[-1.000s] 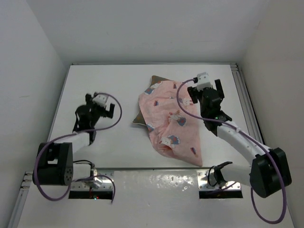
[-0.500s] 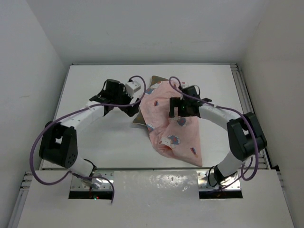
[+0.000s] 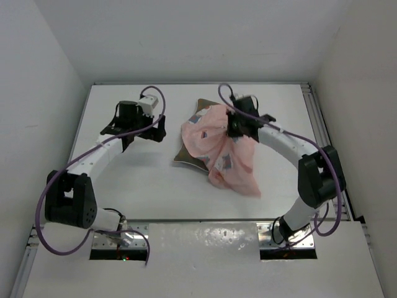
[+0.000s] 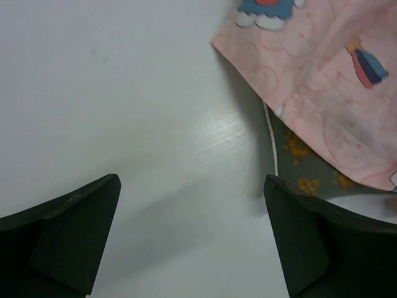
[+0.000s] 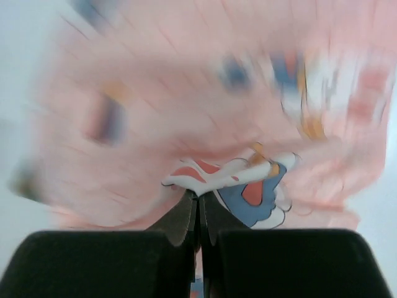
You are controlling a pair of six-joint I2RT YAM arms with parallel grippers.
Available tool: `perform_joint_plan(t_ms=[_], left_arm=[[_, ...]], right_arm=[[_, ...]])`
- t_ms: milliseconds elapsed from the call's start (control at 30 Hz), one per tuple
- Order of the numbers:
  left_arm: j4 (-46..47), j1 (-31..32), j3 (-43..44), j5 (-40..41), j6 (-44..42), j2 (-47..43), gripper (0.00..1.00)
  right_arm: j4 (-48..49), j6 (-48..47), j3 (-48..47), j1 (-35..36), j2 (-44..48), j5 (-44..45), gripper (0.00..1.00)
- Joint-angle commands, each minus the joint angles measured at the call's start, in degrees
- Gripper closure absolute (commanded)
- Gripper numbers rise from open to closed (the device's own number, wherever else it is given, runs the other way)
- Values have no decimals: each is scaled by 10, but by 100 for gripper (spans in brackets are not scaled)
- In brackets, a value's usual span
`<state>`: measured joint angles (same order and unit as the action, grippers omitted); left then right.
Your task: Put the pillow into the pillowcase
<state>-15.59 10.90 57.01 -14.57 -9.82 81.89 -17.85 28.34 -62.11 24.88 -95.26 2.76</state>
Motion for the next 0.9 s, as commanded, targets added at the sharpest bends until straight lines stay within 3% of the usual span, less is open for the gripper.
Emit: perform_joint_plan(t_ms=[0, 67, 100, 133, 233, 300, 400, 433, 533, 600, 633, 667, 700, 733, 767, 800, 833, 867], left_arm=[[57, -23, -31, 61, 80, -53, 0], [68, -41, -47, 78, 121, -69, 0], [65, -54, -58, 101, 140, -84, 0], [62, -60, -62, 114, 148, -93, 0], [51, -65, -73, 191, 143, -125, 0], [51, -66, -79, 259, 133, -146, 0], [55, -64, -80, 346, 106, -167, 0], [62, -65, -79, 374, 79, -178, 0], [77, -65, -88, 375, 29, -204, 0], [93, -63, -108, 318, -37, -242, 0], [94, -62, -118, 291, -60, -272, 1], [94, -60, -137, 236, -93, -286, 4], [87, -58, -146, 209, -106, -298, 7], [80, -57, -153, 188, -113, -315, 12], [69, -54, -161, 149, -121, -321, 27], [45, -54, -163, 119, -124, -322, 37], [24, -52, -161, 96, -116, -312, 63], [24, -50, -158, 94, -106, -301, 77]], right_arm=[[70, -72, -191, 30, 5, -51, 100], [76, -89, -317, 64, -34, -143, 100], [83, -89, -356, 77, -73, -251, 100], [110, -87, -416, 90, -90, -305, 100], [211, -47, -462, 144, -125, -445, 100], [303, -6, -446, 169, -121, -482, 100], [342, 25, -375, 166, -101, -459, 100], [339, 36, -314, 155, -92, -406, 100], [320, 47, -271, 130, -91, -342, 100], [268, 44, -255, 125, -103, -270, 99], [243, 33, -257, 123, -110, -245, 90], [217, 26, -263, 122, -129, -205, 71], [157, 18, -282, 119, -140, -192, 61], [128, 8, -296, 114, -149, -180, 43], [101, 6, -309, 109, -169, -164, 24], [55, 5, -329, 106, -175, -161, 18], [31, 8, -328, 97, -175, -143, 12], [27, 11, -328, 92, -170, -128, 12]])
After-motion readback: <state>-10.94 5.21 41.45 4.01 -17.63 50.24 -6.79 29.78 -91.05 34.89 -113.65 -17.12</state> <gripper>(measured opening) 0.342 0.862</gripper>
